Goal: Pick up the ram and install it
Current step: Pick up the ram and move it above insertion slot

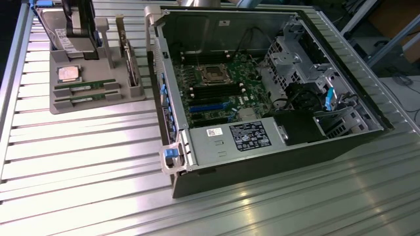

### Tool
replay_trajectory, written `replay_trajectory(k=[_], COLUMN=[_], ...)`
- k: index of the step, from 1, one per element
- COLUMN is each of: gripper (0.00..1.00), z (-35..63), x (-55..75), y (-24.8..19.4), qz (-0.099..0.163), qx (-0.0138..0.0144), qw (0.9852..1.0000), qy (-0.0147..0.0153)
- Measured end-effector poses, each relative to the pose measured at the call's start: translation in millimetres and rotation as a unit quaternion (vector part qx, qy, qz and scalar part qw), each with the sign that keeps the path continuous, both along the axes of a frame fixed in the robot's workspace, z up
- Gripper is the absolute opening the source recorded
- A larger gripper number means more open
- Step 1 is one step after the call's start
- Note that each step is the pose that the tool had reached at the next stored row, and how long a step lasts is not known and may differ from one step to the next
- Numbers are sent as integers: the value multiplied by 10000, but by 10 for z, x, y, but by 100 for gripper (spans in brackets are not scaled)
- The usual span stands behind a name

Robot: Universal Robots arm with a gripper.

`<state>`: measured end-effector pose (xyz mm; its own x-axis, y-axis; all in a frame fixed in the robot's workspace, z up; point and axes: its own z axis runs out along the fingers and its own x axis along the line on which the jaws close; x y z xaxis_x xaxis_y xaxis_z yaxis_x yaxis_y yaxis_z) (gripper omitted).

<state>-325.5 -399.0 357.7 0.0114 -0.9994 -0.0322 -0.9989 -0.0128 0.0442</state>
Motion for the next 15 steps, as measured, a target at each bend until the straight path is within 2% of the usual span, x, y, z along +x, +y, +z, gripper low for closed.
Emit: replay_trajectory(k=[15], gripper=[36], z=[-128], x=[-45], y=[0], qz=[2], qx=[16], qw=[10000], qy=[0])
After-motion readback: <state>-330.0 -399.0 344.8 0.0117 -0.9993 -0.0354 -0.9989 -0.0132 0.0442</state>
